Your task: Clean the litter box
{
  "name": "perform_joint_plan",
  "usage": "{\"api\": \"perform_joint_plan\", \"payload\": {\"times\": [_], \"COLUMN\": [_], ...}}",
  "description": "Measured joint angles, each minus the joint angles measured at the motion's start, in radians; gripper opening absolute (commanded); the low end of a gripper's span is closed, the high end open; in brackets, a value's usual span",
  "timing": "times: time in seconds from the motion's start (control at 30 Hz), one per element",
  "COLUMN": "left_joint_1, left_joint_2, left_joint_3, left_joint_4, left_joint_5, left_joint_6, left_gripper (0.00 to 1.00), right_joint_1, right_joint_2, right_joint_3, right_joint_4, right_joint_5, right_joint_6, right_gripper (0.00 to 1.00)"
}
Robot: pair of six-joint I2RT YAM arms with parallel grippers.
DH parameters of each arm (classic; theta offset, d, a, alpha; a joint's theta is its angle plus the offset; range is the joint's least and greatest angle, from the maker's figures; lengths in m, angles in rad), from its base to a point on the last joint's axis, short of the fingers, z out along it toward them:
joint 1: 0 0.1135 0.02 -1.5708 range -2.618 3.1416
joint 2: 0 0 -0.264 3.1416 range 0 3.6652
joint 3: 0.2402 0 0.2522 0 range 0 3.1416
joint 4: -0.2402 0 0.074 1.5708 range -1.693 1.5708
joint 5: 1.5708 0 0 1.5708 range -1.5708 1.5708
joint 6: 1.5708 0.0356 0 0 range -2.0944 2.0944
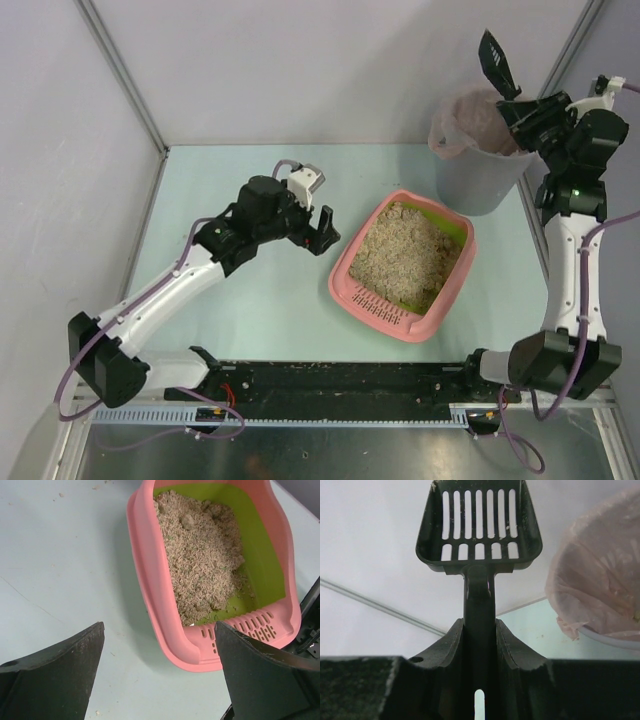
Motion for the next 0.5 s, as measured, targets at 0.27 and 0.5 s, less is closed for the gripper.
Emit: {"api": "perform_joint_plan", "payload": {"times": [0.27,0.5], "left_joint_1": [0.026,0.034], "left_joint_2": [-0.009,0.013], "left_joint_3": [-0.001,-0.019], "left_joint_4": [0.032,0.056], "left_joint_5": [0.02,0.041], "left_joint_6": [-0.02,-0.034], "left_gripper": [0.95,0.94], "right_joint_1": [0.211,0.43], "right_joint_2": [-0.113,-0.186], "right_joint_3": [0.121,0.14], "right_joint_4": [-0.277,-0.545], "right_joint_5": [0.227,0.452], "right_joint_6": [-0.294,-0.426], "right_gripper": [0.0,0.0]}}
